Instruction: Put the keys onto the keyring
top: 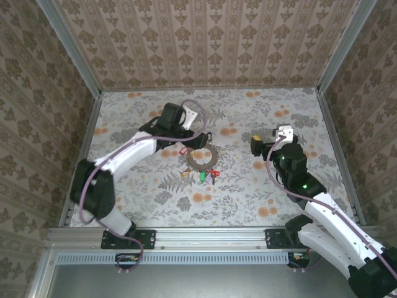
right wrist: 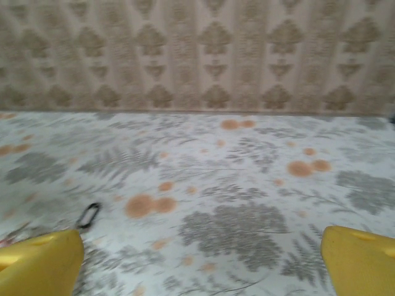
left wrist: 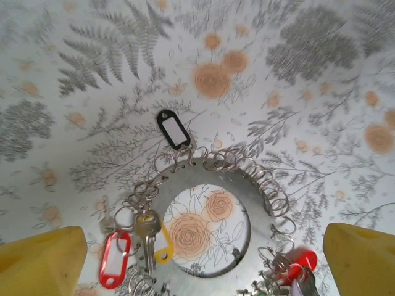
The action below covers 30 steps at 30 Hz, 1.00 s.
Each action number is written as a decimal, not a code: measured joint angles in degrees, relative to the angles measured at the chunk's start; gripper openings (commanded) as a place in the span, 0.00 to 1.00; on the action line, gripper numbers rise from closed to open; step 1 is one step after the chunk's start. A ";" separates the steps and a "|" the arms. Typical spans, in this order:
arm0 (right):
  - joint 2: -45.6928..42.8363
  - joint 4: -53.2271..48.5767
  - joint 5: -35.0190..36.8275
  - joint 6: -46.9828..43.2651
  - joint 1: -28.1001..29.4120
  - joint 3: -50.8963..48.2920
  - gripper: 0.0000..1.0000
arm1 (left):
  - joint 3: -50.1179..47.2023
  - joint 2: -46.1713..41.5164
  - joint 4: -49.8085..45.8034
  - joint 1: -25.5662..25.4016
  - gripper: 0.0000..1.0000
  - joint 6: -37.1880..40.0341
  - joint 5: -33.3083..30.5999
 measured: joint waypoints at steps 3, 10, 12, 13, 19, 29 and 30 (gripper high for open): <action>5.22 5.38 0.50 -0.87 -4.87 -2.27 1.00 | -8.41 -9.75 4.13 1.97 1.00 -0.66 -2.86; 23.15 16.98 -1.57 -4.26 -9.73 -5.79 1.00 | -15.91 -17.00 5.99 10.27 1.00 -6.67 -15.17; 26.49 20.74 -1.53 -5.73 -9.88 -6.82 1.00 | -17.84 -17.81 5.95 11.28 1.00 -7.72 -22.69; 27.74 22.60 -1.42 -6.36 -9.88 -7.04 1.00 | -18.84 -18.23 6.03 11.39 1.00 -7.91 -25.68; 36.65 33.46 -0.46 -10.10 -10.29 -6.82 1.00 | -25.75 -18.80 9.77 13.75 1.00 -7.65 -39.98; 41.99 34.07 0.94 -7.82 -14.99 -2.95 1.00 | -27.96 -10.88 22.36 18.51 1.00 -1.95 -41.66; 41.99 33.81 0.92 -7.26 -15.54 -2.25 1.00 | -28.11 -10.97 23.47 19.10 1.00 -1.27 -41.62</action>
